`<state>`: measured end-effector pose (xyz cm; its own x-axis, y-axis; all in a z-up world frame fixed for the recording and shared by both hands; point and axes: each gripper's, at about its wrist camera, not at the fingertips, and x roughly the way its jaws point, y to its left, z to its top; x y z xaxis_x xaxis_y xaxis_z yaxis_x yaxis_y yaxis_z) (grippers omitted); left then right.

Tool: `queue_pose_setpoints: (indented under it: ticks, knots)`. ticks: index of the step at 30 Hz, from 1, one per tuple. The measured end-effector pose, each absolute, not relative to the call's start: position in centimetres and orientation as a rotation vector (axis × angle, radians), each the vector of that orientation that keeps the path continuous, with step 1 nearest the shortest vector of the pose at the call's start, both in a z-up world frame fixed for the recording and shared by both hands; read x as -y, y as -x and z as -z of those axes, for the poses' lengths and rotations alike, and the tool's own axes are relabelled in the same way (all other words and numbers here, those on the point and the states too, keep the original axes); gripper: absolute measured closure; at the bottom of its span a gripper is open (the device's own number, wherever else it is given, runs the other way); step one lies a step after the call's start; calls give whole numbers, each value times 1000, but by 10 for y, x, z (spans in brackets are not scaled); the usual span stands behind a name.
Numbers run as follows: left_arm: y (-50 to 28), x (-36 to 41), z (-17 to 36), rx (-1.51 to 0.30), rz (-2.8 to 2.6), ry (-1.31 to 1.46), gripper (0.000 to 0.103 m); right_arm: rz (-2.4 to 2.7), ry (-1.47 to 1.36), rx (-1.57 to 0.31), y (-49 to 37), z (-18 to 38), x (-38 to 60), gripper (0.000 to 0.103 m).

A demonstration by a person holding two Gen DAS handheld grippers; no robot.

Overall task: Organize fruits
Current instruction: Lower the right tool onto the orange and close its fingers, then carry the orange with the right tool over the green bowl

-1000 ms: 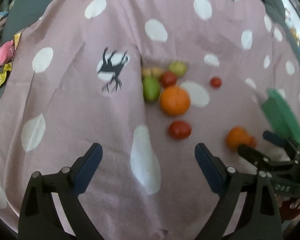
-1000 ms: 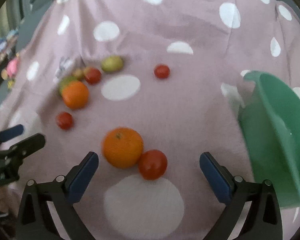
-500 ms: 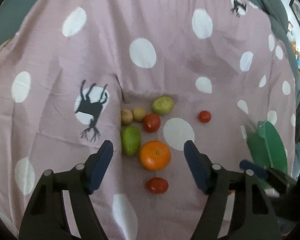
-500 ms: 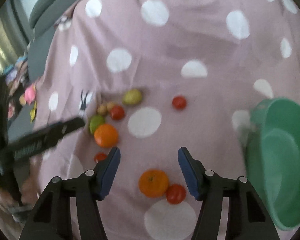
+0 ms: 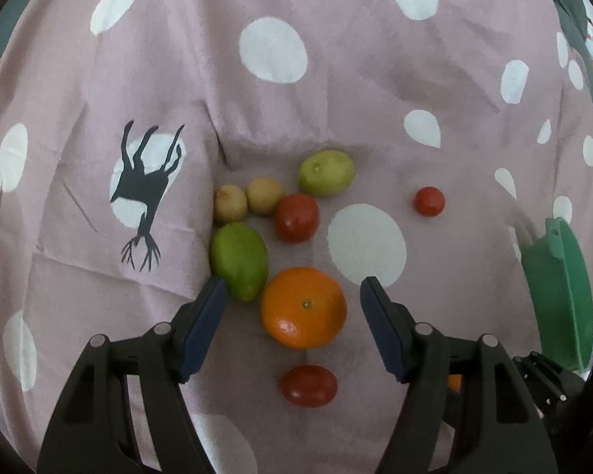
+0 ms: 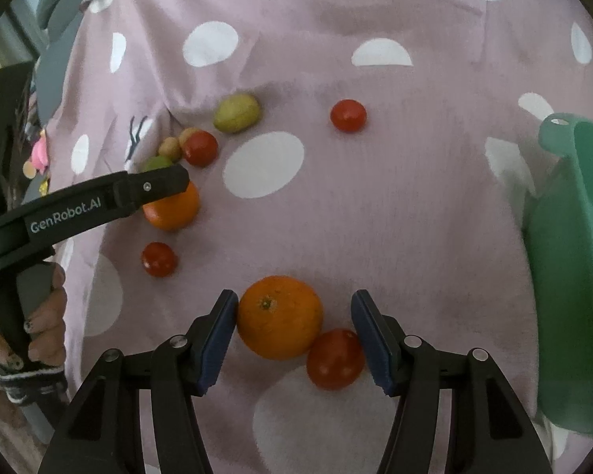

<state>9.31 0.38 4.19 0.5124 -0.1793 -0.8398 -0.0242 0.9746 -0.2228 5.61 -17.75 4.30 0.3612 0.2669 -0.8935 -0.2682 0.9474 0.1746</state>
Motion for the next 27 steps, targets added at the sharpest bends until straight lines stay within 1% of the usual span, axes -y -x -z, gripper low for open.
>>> queue_pose_setpoints:
  ticks: [2,3,4,5,6,8,9,10,18,27]
  knots:
    - [-93,-1,-41,-1022,87,192,34,-339,9,-1141,-56,-44,175,45]
    - [-93,1,-41,-1019,83,186,34,-346,5,-1135,-55,-44,174,49]
    - [-92,1,-41,-1015,80,180,36,-353,-1,-1132,-57,-44,173,57]
    - [-92,1,-40,-1011,71,173,38,-365,-11,-1132,-57,-43,173,60]
    - [-92,1,-40,-1008,62,171,42,-361,-9,-1130,-56,-43,172,60]
    - [-92,1,-38,-1017,73,192,48,-358,11,-1121,-55,-43,171,60]
    - [-94,0,-34,-1043,95,225,58,-357,12,-1119,-55,-43,171,60]
    - [-95,-2,-28,-1078,114,266,57,-356,6,-1120,-55,-43,172,60]
    - [-88,-2,-26,-1048,109,289,58,-356,-43,-1103,-56,-45,175,60]
    - [-53,-3,-59,-964,151,279,58,-378,-133,-1037,-53,-65,183,60]
